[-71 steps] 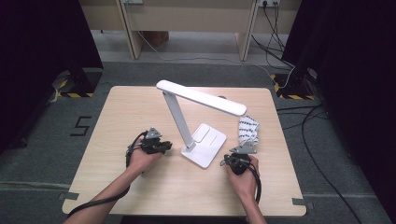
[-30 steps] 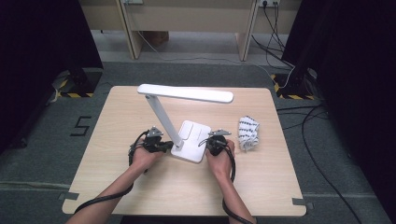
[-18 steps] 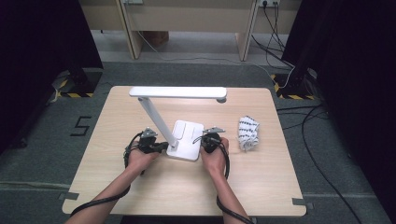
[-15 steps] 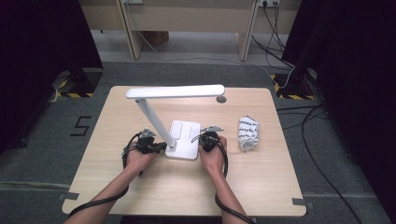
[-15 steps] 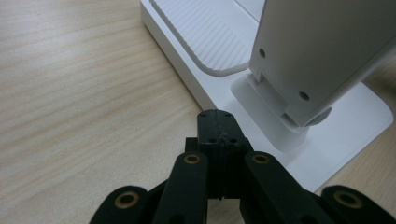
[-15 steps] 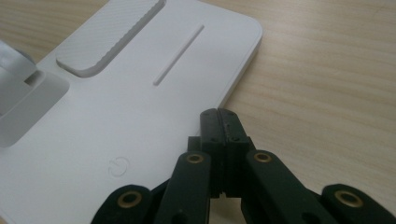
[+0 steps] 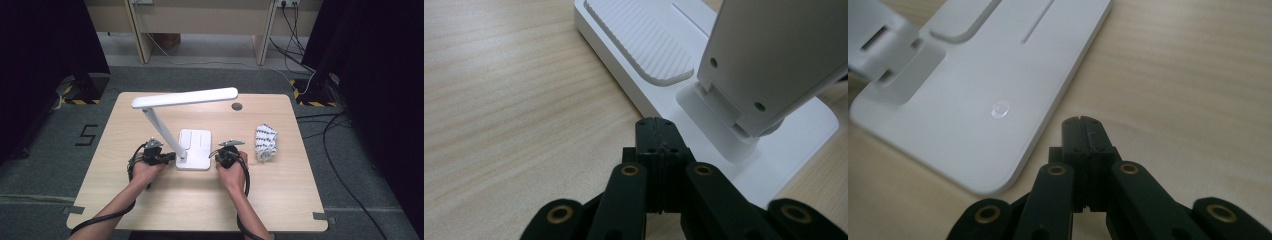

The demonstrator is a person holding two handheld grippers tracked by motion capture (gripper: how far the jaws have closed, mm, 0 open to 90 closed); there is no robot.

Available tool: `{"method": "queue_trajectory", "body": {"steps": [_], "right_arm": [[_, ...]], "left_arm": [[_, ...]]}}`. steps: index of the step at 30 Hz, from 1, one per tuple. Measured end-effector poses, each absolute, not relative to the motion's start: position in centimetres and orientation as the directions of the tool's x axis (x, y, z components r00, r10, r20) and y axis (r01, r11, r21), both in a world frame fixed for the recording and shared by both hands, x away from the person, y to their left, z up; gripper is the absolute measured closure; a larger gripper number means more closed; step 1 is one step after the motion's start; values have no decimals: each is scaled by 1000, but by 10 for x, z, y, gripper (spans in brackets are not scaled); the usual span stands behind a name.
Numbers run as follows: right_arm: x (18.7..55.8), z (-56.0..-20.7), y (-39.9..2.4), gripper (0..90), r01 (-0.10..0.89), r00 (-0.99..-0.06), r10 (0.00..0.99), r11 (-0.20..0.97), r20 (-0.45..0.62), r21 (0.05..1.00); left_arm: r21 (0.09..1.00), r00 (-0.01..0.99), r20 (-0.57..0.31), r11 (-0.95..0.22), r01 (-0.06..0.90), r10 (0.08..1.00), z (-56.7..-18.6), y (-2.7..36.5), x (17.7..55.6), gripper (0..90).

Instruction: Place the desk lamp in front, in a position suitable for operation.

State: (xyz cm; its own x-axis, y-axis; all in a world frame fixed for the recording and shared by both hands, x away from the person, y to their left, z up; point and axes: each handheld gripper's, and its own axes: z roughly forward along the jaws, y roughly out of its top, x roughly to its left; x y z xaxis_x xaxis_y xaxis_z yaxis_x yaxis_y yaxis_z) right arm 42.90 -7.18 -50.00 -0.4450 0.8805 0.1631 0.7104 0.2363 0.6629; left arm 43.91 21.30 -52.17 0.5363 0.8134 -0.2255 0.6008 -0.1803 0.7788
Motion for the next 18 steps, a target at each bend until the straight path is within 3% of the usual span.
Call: {"method": "queue_trajectory", "body": {"steps": [18], "right_arm": [[425, -509, -55, 900, 705, -466, 864, 232, 190, 671]], "left_arm": [[780, 545, -211, -196, 594, 811, -520, 212, 438, 894]]}}
